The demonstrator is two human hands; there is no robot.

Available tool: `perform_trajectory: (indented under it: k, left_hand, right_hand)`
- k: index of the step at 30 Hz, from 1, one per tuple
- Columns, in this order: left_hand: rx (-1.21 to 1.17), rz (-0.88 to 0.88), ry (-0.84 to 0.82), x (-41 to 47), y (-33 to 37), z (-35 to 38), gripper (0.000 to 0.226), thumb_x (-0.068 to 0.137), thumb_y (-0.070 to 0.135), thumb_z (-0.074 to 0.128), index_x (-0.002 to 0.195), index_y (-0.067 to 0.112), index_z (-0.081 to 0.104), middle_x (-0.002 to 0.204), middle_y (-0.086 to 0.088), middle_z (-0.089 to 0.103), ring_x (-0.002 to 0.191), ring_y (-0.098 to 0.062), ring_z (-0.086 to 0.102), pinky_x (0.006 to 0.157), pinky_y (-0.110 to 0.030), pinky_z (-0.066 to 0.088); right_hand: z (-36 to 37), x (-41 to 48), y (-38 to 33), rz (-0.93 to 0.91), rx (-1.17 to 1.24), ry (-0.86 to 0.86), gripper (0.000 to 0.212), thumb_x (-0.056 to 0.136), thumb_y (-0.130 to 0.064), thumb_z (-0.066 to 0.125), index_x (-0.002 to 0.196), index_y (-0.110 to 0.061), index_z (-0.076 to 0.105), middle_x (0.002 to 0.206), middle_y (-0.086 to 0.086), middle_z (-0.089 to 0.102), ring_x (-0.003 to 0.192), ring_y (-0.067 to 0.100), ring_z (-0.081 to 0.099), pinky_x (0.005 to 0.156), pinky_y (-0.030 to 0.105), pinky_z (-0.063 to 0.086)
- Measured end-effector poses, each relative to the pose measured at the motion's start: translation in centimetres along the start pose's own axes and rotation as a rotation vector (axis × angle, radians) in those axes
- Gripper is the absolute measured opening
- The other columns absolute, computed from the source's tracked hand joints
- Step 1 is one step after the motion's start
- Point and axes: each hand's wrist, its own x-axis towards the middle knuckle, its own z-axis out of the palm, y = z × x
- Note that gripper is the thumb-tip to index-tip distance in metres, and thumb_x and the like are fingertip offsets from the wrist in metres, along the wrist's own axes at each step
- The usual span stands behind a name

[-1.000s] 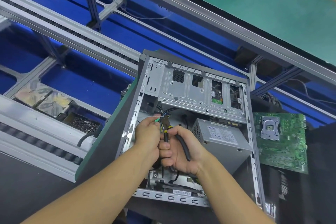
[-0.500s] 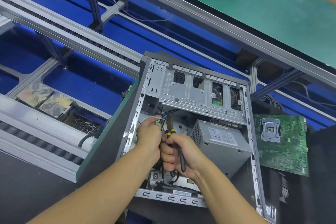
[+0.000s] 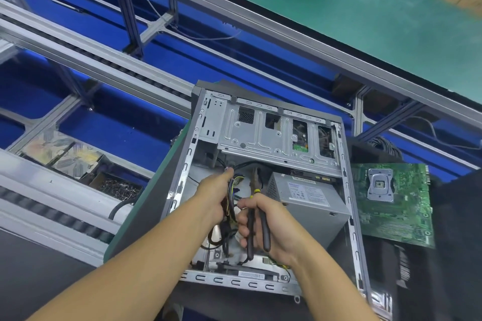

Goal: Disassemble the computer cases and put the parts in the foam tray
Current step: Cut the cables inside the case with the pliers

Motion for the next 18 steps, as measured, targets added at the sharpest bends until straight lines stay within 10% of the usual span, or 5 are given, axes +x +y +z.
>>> perform_trajectory:
  k: [8, 18]
  left_hand:
    - [-0.069, 0.158, 0.052, 0.3, -0.9, -0.3, 0.016, 0.095, -0.003, 0.054, 0.09, 0.012, 0.057, 0.08, -0.012, 0.064, 0.059, -0.021, 0.058, 0.046, -0.024, 0.047]
    - [-0.169, 0.098, -0.058, -1.3, -1.1, -2.5, 0.015, 0.097, 0.005, 0.04, 0.101, 0.004, 0.054, 0.086, -0.01, 0.077, 0.062, -0.02, 0.073, 0.049, -0.031, 0.057]
  right_hand:
    - [-0.4, 0.2, 0.3, -0.061, -0.089, 0.047, 0.01, 0.087, -0.02, 0.056, 0.09, -0.014, 0.048, 0.066, 0.003, 0.048, 0.053, 0.018, 0.042, 0.054, 0.031, 0.041]
    - [0.2, -0.8, 0.7, -0.316, -0.615, 0.222, 0.035, 0.064, -0.054, 0.051, 0.095, -0.037, 0.056, 0.108, -0.002, 0.061, 0.087, 0.011, 0.058, 0.08, 0.035, 0.049]
